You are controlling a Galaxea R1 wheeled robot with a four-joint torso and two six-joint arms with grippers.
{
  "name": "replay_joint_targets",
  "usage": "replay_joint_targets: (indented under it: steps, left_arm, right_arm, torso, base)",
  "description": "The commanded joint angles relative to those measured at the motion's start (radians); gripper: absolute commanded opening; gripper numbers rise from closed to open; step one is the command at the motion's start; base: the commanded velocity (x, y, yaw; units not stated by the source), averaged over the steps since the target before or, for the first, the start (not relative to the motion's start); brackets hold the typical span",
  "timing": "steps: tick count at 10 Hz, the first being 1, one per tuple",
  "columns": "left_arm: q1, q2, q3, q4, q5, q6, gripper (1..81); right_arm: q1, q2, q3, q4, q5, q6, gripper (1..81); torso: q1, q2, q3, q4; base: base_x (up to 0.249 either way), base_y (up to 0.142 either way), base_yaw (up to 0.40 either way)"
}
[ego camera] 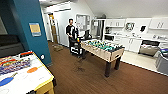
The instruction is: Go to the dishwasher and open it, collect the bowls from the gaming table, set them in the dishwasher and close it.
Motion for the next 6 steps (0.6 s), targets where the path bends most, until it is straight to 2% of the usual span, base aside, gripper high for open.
replay_joint_targets:
  steps: [1,6]
  left_arm:
    - [-0.054,0.007,-0.002,0.003,0.058,0.000,1.0]
    - [-0.054,0.005,-0.002,0.000,0.057,-0.002,1.0]
  right_arm:
    - [0.046,-0.011,-0.003,-0.006,-0.039,-0.002,1.0]
    - [0.046,-0.011,-0.003,-0.006,-0.039,-0.002,1.0]
  torso:
    - [0.000,0.000,0.000,0.000]
    - [0.000,0.000,0.000,0.000]
  base:
    - [0.000,0.000,-0.398]
    - [0.000,0.000,-0.398]
